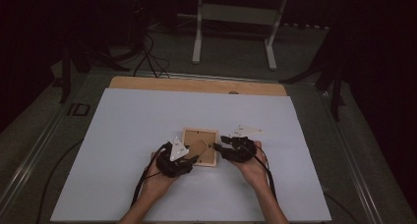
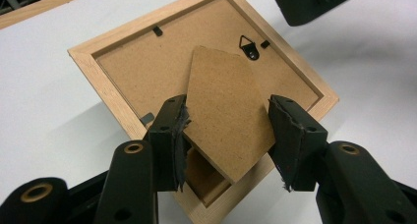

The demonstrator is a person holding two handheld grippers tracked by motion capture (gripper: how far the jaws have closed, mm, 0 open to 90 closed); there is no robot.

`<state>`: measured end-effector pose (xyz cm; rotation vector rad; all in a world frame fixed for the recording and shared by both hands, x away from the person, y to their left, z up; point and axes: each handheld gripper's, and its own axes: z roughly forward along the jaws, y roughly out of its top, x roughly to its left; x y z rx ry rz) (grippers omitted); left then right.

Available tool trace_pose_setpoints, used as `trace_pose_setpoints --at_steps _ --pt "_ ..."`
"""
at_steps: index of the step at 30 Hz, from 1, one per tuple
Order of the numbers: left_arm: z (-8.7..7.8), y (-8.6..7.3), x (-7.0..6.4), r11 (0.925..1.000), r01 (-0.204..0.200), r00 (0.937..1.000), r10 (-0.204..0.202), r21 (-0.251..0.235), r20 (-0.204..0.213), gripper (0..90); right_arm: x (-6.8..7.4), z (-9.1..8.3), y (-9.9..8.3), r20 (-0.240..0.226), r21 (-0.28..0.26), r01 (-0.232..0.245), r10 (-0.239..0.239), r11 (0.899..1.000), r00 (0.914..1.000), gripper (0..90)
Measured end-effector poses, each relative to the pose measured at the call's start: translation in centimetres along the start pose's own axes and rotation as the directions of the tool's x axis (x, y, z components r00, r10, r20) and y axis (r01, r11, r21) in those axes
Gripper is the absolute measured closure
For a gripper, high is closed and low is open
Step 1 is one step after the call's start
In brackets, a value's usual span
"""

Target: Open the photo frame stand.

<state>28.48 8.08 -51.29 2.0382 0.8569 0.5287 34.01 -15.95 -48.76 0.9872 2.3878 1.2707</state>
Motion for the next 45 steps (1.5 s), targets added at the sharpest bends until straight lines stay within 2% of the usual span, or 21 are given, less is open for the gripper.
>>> trace_pose_setpoints --at_steps 5,7,11,13,20,24,27,31,35,39,41,43,45 --pt "-0.1 -0.3 -0.1 1.0000 0.002 1.0000 -0.002 -0.005 -0.002 51.7 -0.7 0.7 0.5 -0.025 0.014 -0.058 0.059 0.998 0.9979 46.0" --pt "-0.1 -0.3 0.0 1.0000 -0.001 1.0000 0.001 -0.004 -0.001 51.7 -0.9 1.1 0.5 -0.049 0.018 -0.090 0.091 0.996 0.9947 43.6" --pt "-0.2 -0.5 -0.1 0.9999 0.004 1.0000 -0.004 -0.010 0.003 51.7 -1.3 1.7 0.8 -0.076 0.019 -0.119 0.120 0.993 0.9899 38.9" --pt "-0.2 -0.6 0.0 1.0000 -0.001 1.0000 0.001 -0.010 0.005 51.7 -1.5 2.2 0.8 -0.093 0.030 -0.143 0.145 0.989 0.9850 36.4" --pt "-0.4 -0.7 -0.1 0.9997 -0.015 0.9999 0.015 -0.017 0.001 51.7 -2.0 3.1 1.0 -0.110 0.066 -0.196 0.203 0.978 0.9731 30.2" --pt "-0.4 -0.7 -0.1 0.9996 -0.019 0.9998 0.019 -0.019 0.000 51.6 -2.3 3.6 0.9 -0.123 0.082 -0.213 0.222 0.974 0.9673 29.2" --pt "-0.4 -0.8 -0.2 0.9995 -0.027 0.9996 0.027 -0.019 -0.002 51.6 -2.6 3.8 0.8 -0.141 0.094 -0.236 0.247 0.967 0.9586 28.7" --pt "-0.5 -0.8 -0.3 0.9990 -0.038 0.9992 0.038 -0.023 -0.006 51.6 -2.4 4.3 0.6 -0.163 0.120 -0.229 0.246 0.966 0.9555 28.5" --pt "-0.5 -0.8 -0.1 0.9994 -0.030 0.9994 0.031 -0.019 0.014 51.5 -2.5 4.4 0.5 -0.171 0.116 -0.237 0.254 0.965 0.9518 29.9" --pt "-0.5 -0.8 0.2 0.9998 -0.020 0.9990 0.020 -0.008 0.040 50.8 -2.6 4.2 0.6 -0.166 0.110 -0.234 0.250 0.966 0.9538 35.1" --pt "-0.4 -0.8 0.3 1.0000 0.000 0.9981 -0.001 0.008 0.062 50.4 -2.6 4.1 0.6 -0.166 0.099 -0.233 0.247 0.967 0.9548 37.6" --pt "-0.4 -0.7 0.2 0.9999 -0.005 0.9976 0.004 0.012 0.068 47.5 -2.5 4.0 0.6 -0.165 0.089 -0.237 0.249 0.967 0.9544 38.2" --pt "-0.4 -0.7 0.2 0.9998 0.011 0.9963 -0.012 0.015 0.085 47.1 -2.4 4.0 0.6 -0.162 0.084 -0.232 0.244 0.969 0.9563 38.2"
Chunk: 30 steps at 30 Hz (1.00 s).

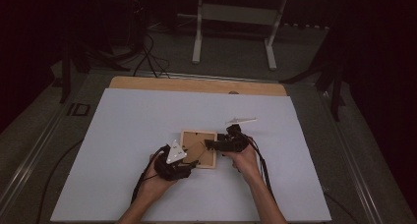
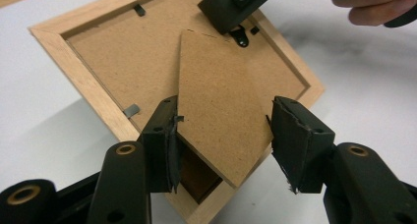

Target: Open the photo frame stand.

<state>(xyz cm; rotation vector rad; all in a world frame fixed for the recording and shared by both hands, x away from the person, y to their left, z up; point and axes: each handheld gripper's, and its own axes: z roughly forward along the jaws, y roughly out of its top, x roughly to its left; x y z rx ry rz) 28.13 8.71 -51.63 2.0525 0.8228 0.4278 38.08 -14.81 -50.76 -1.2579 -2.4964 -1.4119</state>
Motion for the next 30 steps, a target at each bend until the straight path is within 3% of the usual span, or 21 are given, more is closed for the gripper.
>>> trace_pose_setpoints --at_steps 2,5,9,12,18,23,30 --pt "-0.1 0.0 0.3 0.9995 0.032 0.9990 -0.032 0.002 0.031 47.5 0.1 -0.1 0.0 0.001 -0.004 0.010 -0.010 1.000 1.0000 38.4" --pt "-0.2 0.2 0.8 0.9963 0.085 0.9923 -0.086 0.013 0.090 47.9 0.3 -0.3 0.0 0.004 -0.010 0.023 -0.023 1.000 0.9997 39.4" --pt "-0.2 0.4 0.8 0.9952 0.094 0.9894 -0.096 0.028 0.109 47.6 0.5 -0.5 0.0 0.007 -0.024 0.048 -0.048 0.999 0.9988 40.8" --pt "-0.2 0.5 0.9 0.9926 0.116 0.9869 -0.119 0.034 0.108 48.0 0.8 -0.6 0.0 0.014 -0.026 0.059 -0.058 0.998 0.9982 40.8" --pt "-0.3 0.6 0.9 0.9919 0.118 0.9870 -0.122 0.048 0.104 57.1 1.1 -0.9 0.0 0.018 -0.039 0.079 -0.079 0.996 0.9967 42.3" --pt "-0.4 0.7 0.8 0.9932 0.101 0.9899 -0.106 0.057 0.094 58.5 1.4 -1.2 0.0 0.024 -0.040 0.100 -0.099 0.994 0.9948 43.2" --pt "-0.4 0.8 1.1 0.9934 0.100 0.9927 -0.103 0.056 0.062 60.7 1.6 -1.9 0.3 0.023 -0.089 0.109 -0.108 0.990 0.9939 49.7"
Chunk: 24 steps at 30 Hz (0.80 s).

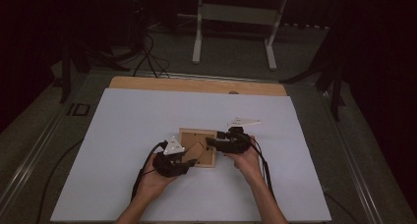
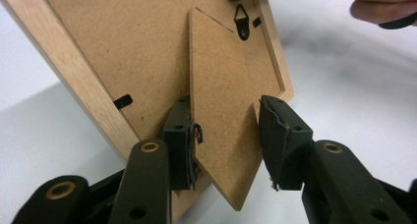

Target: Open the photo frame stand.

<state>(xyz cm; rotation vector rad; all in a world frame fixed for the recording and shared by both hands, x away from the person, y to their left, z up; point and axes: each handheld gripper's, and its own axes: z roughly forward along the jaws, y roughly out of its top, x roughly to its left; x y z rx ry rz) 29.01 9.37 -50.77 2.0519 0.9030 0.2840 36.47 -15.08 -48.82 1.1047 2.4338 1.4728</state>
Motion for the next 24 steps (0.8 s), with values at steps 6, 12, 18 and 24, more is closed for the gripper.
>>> trace_pose_setpoints --at_steps 6,12,18,24 --pt "0.2 0.0 0.2 0.9999 -0.013 0.9997 0.013 0.007 -0.022 62.7 0.3 -0.6 0.2 0.005 -0.039 0.023 -0.023 0.999 0.9997 55.9" --pt "0.3 0.0 0.3 0.9999 -0.015 0.9991 0.015 0.003 -0.040 64.8 0.9 -1.0 0.4 0.025 -0.065 0.057 -0.056 0.996 0.9981 57.3" --pt "0.4 -0.1 0.3 0.9998 -0.017 0.9988 0.018 0.011 -0.045 65.2 1.5 -1.1 0.5 0.051 -0.064 0.098 -0.095 0.993 0.9942 57.3" --pt "0.2 -0.1 0.0 0.9990 -0.043 0.9984 0.043 0.012 -0.036 64.4 2.2 -1.5 0.4 0.051 -0.052 0.141 -0.138 0.989 0.9891 54.4"
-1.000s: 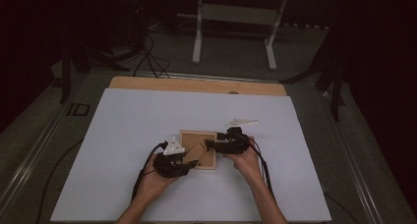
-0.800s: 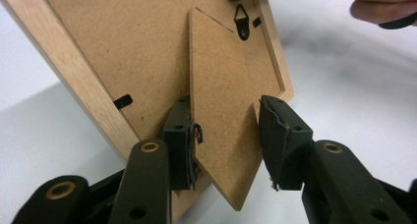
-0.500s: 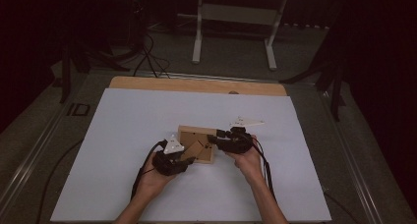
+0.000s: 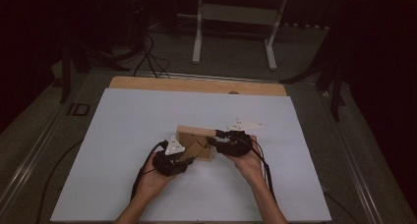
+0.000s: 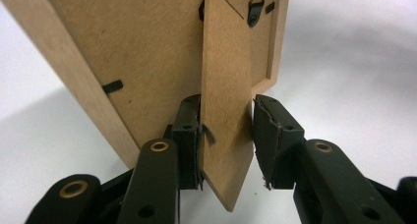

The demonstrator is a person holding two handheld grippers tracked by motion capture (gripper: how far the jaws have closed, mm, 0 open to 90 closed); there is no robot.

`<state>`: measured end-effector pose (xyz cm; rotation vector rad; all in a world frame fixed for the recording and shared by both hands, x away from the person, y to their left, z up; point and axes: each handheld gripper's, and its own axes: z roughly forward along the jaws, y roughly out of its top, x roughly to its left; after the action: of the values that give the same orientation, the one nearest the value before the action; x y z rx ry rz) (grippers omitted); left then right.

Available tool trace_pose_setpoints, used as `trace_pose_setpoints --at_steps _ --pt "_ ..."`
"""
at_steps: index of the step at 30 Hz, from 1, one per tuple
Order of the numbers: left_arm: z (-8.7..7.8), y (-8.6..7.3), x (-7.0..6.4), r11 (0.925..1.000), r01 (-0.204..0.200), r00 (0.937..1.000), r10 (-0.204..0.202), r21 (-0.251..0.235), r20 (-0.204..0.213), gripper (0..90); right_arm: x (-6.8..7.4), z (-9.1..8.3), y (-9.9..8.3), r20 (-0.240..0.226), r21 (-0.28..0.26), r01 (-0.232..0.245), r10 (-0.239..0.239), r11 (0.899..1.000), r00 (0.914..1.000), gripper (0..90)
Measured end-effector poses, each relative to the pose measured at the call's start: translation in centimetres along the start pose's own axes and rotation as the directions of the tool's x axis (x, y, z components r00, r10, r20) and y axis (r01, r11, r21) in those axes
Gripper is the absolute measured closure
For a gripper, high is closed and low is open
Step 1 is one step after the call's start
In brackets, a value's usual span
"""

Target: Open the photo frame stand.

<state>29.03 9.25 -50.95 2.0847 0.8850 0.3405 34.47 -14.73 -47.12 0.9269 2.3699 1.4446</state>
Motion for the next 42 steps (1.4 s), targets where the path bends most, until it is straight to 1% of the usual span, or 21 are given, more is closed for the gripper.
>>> trace_pose_setpoints --at_steps 3,4,6,9,14,19,22,25,28,29,30,33,36,39,42 --pt "-0.3 0.0 0.0 0.9999 0.008 0.9999 -0.008 -0.014 0.009 63.0 0.4 -0.2 0.0 -0.004 0.008 0.029 -0.029 1.000 0.9996 53.0" --pt "-0.3 0.0 0.0 0.9998 0.008 0.9999 -0.008 -0.016 0.006 63.0 0.5 -0.2 0.0 -0.005 0.008 0.033 -0.033 0.999 0.9994 52.7" --pt "-0.5 0.0 0.1 0.9997 0.014 0.9999 -0.014 -0.020 0.007 63.3 0.7 -0.4 0.0 -0.011 0.008 0.029 -0.029 1.000 0.9995 52.1" --pt "-0.7 0.0 0.2 0.9996 0.016 0.9999 -0.016 -0.024 0.006 63.3 0.9 -0.5 -0.1 -0.018 0.004 0.037 -0.037 0.999 0.9992 51.7" --pt "-1.0 -0.1 0.3 0.9997 0.016 0.9999 -0.016 -0.017 0.005 63.9 1.5 -0.8 -0.3 -0.028 -0.001 0.055 -0.055 0.999 0.9981 50.0" --pt "-1.2 -0.2 0.0 0.9999 0.003 0.9999 -0.003 -0.010 0.015 66.1 2.0 -1.1 -0.5 -0.034 0.003 0.071 -0.071 0.997 0.9969 49.1" --pt "-1.2 -0.3 -0.1 1.0000 -0.002 0.9997 0.002 -0.004 0.023 67.2 2.2 -1.2 -0.7 -0.020 0.014 0.085 -0.085 0.996 0.9962 49.5" --pt "-1.2 -0.3 -0.2 1.0000 0.000 0.9997 0.000 0.001 0.025 68.3 2.4 -1.3 -0.8 -0.020 0.007 0.090 -0.090 0.996 0.9957 49.5" --pt "-1.0 -0.5 -0.2 0.9999 0.004 0.9997 -0.004 0.013 0.025 69.9 2.8 -1.4 -0.9 -0.009 0.003 0.109 -0.109 0.994 0.9940 49.7" --pt "-1.0 -0.5 -0.2 0.9999 0.004 0.9997 -0.004 0.013 0.025 70.8 2.8 -1.4 -0.9 -0.009 0.003 0.109 -0.109 0.994 0.9940 49.7" --pt "-1.1 -0.6 -0.2 0.9999 0.000 0.9997 -0.001 0.015 0.026 71.9 3.1 -1.5 -1.0 0.004 0.008 0.125 -0.125 0.992 0.9921 50.1" --pt "-1.3 -0.6 -0.4 0.9999 -0.005 0.9996 0.005 0.010 0.026 77.3 3.3 -1.5 -1.1 0.017 0.029 0.143 -0.144 0.989 0.9895 52.9" --pt "-1.3 -0.7 -0.6 0.9997 -0.017 0.9994 0.017 0.017 0.031 80.0 3.5 -1.5 -1.4 0.010 0.039 0.146 -0.146 0.989 0.9892 53.0" --pt "-1.3 -0.7 -0.7 0.9995 -0.025 0.9991 0.024 0.021 0.034 80.6 3.7 -1.6 -1.6 0.012 0.045 0.158 -0.158 0.986 0.9873 52.8" --pt "-1.4 -0.7 -0.8 0.9993 -0.029 0.9989 0.028 0.024 0.037 81.3 3.9 -1.6 -1.6 0.014 0.045 0.157 -0.158 0.986 0.9873 52.7"
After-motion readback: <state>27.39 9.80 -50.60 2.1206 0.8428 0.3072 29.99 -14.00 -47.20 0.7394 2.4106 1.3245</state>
